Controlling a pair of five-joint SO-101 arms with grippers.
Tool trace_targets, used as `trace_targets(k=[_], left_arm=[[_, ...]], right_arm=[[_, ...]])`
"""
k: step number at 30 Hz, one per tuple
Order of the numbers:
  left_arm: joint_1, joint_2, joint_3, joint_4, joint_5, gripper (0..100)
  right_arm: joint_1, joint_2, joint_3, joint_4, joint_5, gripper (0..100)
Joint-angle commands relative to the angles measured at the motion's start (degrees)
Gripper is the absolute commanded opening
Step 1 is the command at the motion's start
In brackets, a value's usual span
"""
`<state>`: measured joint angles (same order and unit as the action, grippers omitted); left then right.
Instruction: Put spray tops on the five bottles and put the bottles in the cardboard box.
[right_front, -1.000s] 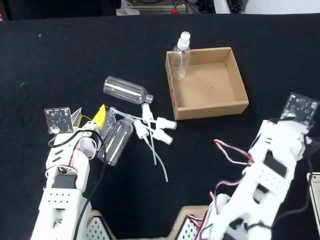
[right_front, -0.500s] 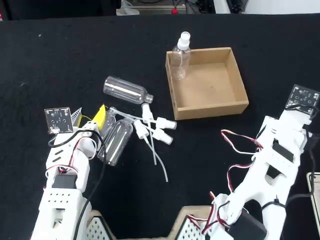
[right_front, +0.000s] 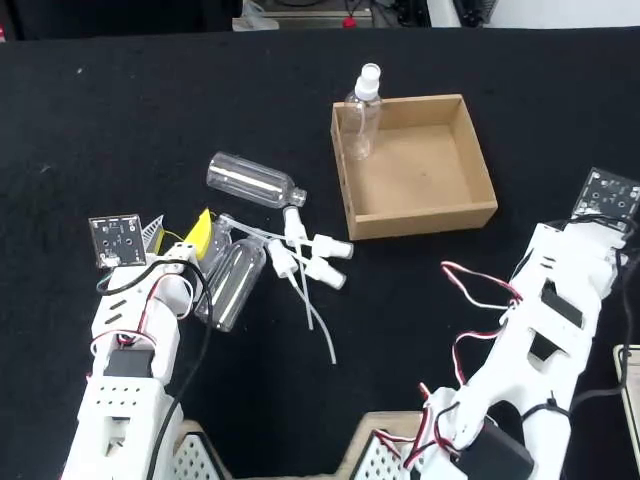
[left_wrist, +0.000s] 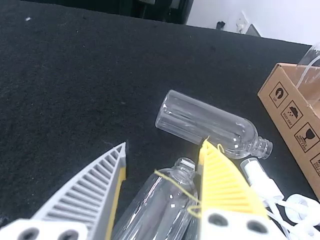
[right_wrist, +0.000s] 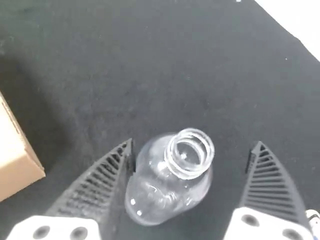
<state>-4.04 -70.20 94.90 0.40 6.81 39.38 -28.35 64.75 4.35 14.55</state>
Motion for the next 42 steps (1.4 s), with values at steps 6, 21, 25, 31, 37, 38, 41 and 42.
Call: trace_targets(k=[6, 21, 25, 31, 37, 38, 41, 42], left_arm=[[0.66, -0.79, -0.84, -1.58, -0.44, 23], [0.66, -0.79, -0.84, -1.58, -0.44, 23], [0.66, -0.79, -0.84, -1.58, -0.44, 23], [0.66, -0.79, -0.92, -1.58, -0.44, 23], [0.66, -0.79, -0.92, -1.58, -0.44, 23], [0.66, -0.79, -0.92, -1.58, -0.44, 23], [0.66, -0.79, -0.92, -1.58, -0.44, 23], [0.66, -0.79, -0.92, -1.58, -0.44, 23]], right_arm=[[-1.14, -0.13, 1.89, -1.67, 0.7, 32.2], [-2.55, -0.13, 2.24, -1.76, -3.78, 31.9], [-3.69, -0.13, 2.33, -1.76, -3.87, 31.9], [-3.6, -0.13, 2.15, -1.76, -3.87, 31.9], [-3.25, -0.13, 2.59, -4.22, -3.87, 30.6], [-3.08, -0.13, 2.77, -5.89, -3.87, 28.3], [-2.2, -0.04, 3.56, -10.02, -3.87, 19.8], [-2.2, -0.04, 3.82, -10.64, -3.87, 17.6]])
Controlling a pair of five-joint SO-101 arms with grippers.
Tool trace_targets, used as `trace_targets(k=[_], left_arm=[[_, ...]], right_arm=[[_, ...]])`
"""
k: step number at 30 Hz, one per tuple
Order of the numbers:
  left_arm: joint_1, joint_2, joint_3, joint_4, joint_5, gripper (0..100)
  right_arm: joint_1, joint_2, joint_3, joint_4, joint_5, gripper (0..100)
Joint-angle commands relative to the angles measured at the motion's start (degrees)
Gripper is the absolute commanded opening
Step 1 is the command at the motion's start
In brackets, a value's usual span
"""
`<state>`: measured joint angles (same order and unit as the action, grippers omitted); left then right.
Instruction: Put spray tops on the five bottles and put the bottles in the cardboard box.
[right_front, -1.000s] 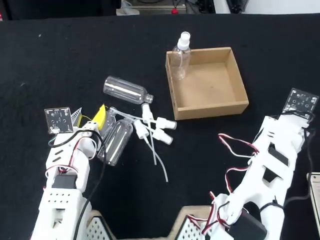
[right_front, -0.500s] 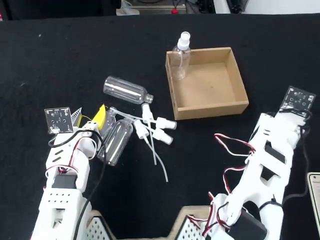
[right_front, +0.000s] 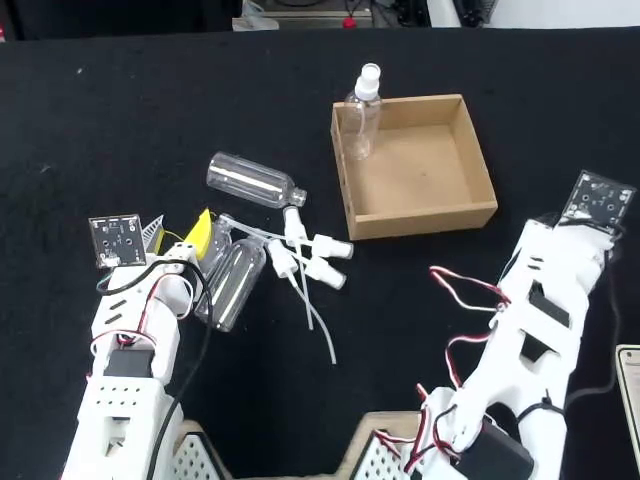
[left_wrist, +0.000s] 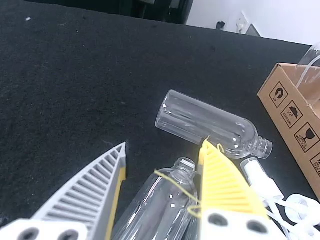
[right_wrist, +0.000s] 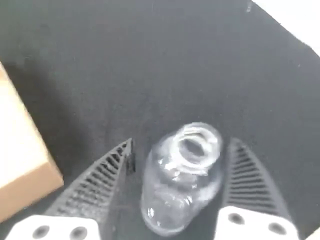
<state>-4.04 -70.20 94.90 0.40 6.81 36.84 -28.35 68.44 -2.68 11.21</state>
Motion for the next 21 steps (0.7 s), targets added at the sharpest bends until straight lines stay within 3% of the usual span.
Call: trace_targets(k=[1, 10, 16, 21], left_arm=[[0.66, -0.79, -0.92, -1.58, -0.44, 23], [0.66, -0.79, -0.92, -1.58, -0.44, 23], [0.66, -0.79, -0.92, -1.58, -0.44, 23], [0.66, -0.79, -0.92, -1.58, -0.44, 23]], right_arm=[[0.35, -0.13, 0.57, -4.04, -0.53, 15.8], [0.62, -0.13, 2.07, -3.96, -0.09, 14.5], [0.35, -0.48, 1.8, -0.88, -0.09, 30.1], [0.18, -0.66, 1.89, 1.23, -0.09, 30.8]])
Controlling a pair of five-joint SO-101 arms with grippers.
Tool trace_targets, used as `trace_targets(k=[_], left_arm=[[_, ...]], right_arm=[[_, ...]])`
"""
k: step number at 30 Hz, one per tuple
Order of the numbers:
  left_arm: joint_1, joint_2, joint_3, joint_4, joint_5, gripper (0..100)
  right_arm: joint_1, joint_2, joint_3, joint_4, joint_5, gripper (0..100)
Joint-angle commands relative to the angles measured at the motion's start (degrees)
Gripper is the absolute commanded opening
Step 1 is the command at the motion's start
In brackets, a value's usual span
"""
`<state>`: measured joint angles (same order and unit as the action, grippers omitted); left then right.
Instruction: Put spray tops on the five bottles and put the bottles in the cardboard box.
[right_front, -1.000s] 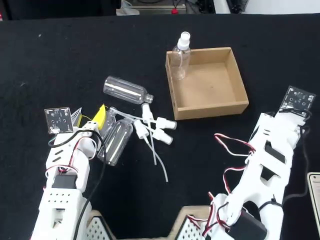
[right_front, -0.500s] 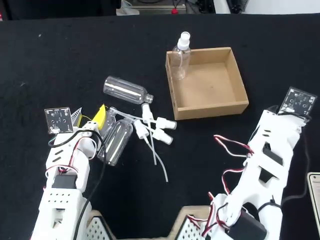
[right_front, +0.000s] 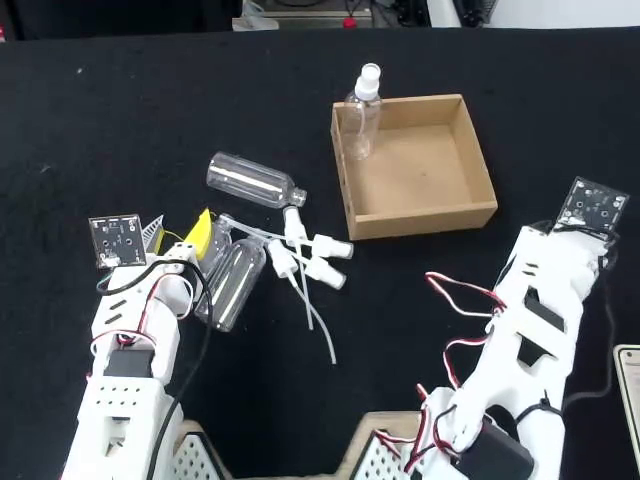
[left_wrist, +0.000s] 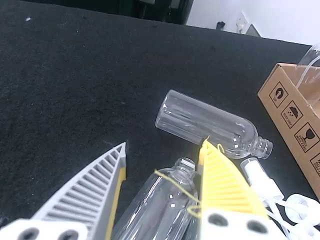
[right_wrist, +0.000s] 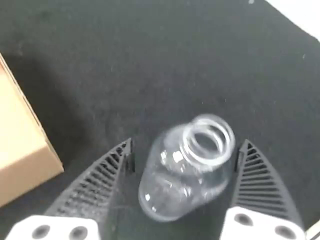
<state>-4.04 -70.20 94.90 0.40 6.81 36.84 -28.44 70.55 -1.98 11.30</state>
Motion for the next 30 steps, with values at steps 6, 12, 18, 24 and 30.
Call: trace_targets(k=[6, 12, 18, 24, 30], left_arm=[[0.66, -0.79, -0.92, -1.58, -0.44, 23], [0.66, -0.79, -0.92, -1.58, -0.44, 23], [0.66, -0.79, -0.92, -1.58, -0.44, 23], [0.66, -0.79, -0.92, -1.58, -0.44, 23], [0.66, -0.79, -0.92, -1.58, -0.44, 23]], right_arm=[[0.53, -0.13, 0.04, 0.53, -0.53, 30.8], [0.53, -0.04, 0.13, 0.53, -0.62, 30.7], [0.53, -0.57, 2.33, 0.09, -0.62, 30.7], [0.62, -0.13, 0.48, 0.0, -0.62, 30.7], [0.62, -0.13, -0.22, 0.0, -1.32, 29.9]])
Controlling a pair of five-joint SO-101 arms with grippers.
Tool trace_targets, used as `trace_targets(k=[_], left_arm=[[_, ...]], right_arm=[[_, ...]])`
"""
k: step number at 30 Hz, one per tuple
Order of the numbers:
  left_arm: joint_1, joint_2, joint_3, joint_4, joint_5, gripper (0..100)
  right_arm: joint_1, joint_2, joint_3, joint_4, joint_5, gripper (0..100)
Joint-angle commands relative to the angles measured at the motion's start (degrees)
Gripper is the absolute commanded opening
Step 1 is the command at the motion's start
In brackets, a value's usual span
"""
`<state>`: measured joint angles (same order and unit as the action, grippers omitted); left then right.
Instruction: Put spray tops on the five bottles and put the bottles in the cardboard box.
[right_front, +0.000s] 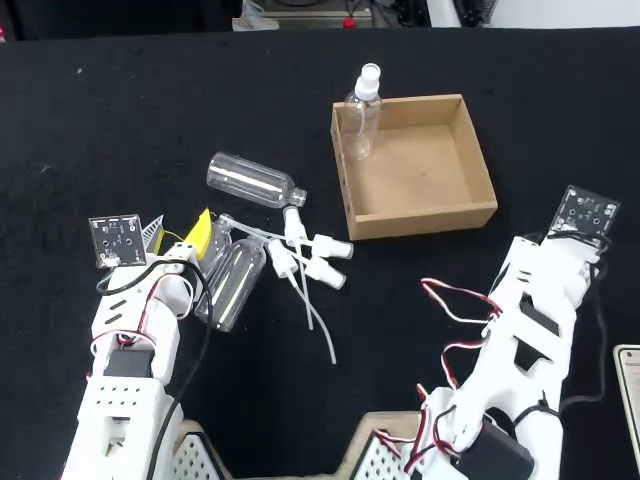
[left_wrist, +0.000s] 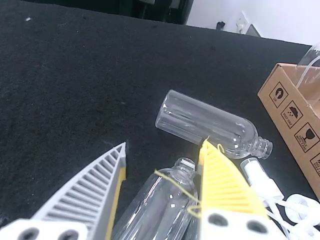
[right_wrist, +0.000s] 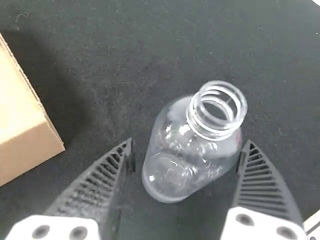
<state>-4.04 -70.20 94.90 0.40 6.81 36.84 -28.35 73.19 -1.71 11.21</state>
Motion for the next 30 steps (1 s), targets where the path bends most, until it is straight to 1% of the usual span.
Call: trace_targets(k=[1, 4, 6, 14, 16, 17, 19, 27, 28, 30], left_arm=[[0.66, -0.79, -0.92, -1.58, -0.44, 23], [0.66, -0.79, -0.92, -1.58, -0.44, 23], [0.66, -0.79, -0.92, -1.58, -0.44, 23], [0.66, -0.79, -1.01, -1.58, -0.44, 23], [0.66, -0.79, -1.01, -1.58, -0.44, 23], [0.66, -0.79, -1.01, -1.58, -0.44, 23], [0.66, -0.79, -1.01, -1.58, -0.44, 23], [0.66, -0.79, -1.1, -1.58, -0.44, 23], [0.66, -0.79, -1.1, -1.58, -0.44, 23], [0.66, -0.79, -1.1, -1.58, -0.44, 23]], right_arm=[[0.62, -0.22, -2.86, -0.26, -1.85, 28.2], [0.62, -0.13, -2.51, -2.64, -2.46, 22.2], [0.62, -0.13, -2.42, -3.69, -2.46, 20.3], [0.62, -0.31, -2.86, -3.78, -2.46, 19.7], [0.62, -0.84, -2.86, -3.25, -2.55, 18.1], [0.7, -1.54, -2.86, -2.37, -2.55, 16.6], [0.7, -4.62, -2.86, 2.55, -2.55, 14.5], [0.53, -23.69, -2.24, 23.56, -2.46, 16.1], [0.53, -25.45, -1.54, 25.23, -2.2, 16.3], [0.53, -28.0, 0.22, 25.23, -2.11, 16.2]])
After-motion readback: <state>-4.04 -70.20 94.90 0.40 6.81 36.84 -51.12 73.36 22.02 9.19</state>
